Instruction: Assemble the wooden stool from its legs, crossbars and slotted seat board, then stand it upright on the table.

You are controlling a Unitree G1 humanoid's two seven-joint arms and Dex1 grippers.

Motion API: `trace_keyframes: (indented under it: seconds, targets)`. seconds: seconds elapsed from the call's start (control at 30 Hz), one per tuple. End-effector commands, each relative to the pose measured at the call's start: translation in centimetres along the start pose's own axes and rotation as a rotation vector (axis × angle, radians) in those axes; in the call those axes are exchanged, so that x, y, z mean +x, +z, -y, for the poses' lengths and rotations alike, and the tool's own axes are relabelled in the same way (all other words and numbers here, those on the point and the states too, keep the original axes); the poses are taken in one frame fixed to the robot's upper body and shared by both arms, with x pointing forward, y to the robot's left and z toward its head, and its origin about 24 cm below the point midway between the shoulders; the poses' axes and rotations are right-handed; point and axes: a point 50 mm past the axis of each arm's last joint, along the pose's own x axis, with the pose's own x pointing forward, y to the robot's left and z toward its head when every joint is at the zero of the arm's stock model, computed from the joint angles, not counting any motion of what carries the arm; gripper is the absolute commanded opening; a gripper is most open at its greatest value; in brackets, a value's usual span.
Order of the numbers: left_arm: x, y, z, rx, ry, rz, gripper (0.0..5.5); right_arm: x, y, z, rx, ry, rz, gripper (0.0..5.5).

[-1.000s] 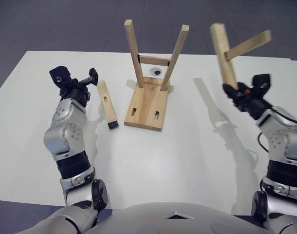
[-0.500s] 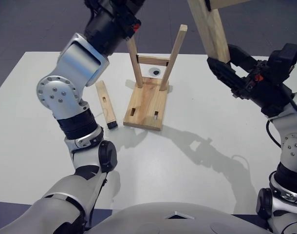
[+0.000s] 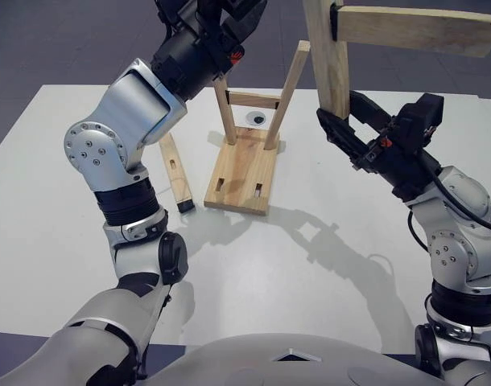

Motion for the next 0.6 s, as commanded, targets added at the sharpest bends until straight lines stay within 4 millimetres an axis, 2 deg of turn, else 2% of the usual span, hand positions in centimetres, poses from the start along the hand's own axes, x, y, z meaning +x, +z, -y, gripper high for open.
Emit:
trace_keyframes:
  seconds: [0.03,0.47,0.6]
  targets:
    - [-0.4,0.2,0.1,-0.004,-0.009,0.002,5.40,0.5,0.7,0.6,-0.039,-0.016,0.041,2.06]
    - [-0.1,0.5,-0.1,-0.003,-0.006,0.020,5.40,1.0,-2.4,-0.9,-0.084,0.073,-0.073,2.06]
    - [-0.2,0.6,-0.3,-0.010,0.000,0.031,4.77,0.9,-2.9,-0.9,-0.100,0.072,-0.095,2.06]
